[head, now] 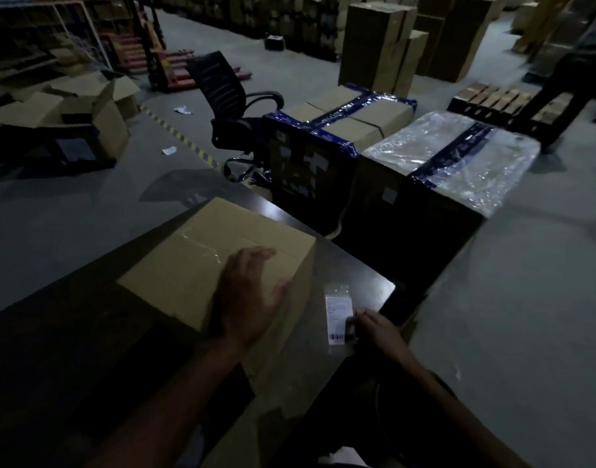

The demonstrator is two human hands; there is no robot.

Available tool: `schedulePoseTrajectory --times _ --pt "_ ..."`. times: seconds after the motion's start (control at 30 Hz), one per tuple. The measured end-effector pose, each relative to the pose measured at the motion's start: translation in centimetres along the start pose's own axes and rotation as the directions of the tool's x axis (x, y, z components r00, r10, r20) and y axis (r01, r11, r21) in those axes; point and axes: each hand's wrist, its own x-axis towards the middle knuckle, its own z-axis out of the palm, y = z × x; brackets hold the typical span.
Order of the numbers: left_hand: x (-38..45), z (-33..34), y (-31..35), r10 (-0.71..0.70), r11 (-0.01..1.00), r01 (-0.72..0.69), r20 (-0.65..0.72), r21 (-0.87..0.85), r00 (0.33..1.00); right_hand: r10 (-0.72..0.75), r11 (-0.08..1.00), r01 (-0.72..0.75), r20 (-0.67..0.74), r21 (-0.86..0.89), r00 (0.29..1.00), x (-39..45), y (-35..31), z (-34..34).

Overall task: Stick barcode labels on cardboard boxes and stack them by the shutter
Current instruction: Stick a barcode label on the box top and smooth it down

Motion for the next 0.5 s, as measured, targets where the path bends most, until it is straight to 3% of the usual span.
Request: schedulePoseTrajectory --times 0.13,0.23,0.37,0.5 --pt "-3.7 4.1 7.0 0.107 0.973 -0.085 0.094 -0.213 0.990 0.059 0.995 -0.053 -0.074 0.089 0.995 -0.7 2.9 -3.2" --pt "-6.9 8.8 9.2 0.083 0.969 -0.016 0.264 -0.245 0.961 0.111 0.985 -0.089 -0.148 0.147 0.983 -1.4 5.0 -6.1" --pt "-9.6 15.4 10.0 0.055 0.967 0.077 0.494 -0.242 0.867 0.272 0.939 -0.209 -0.219 0.272 0.937 -2.6 8.4 -10.3" --pt "-11.3 21.0 11.5 0.004 0.978 0.140 0.679 -0.157 0.735 0.455 0.884 -0.384 -0.300 0.266 0.839 -3.1 13.1 -15.1"
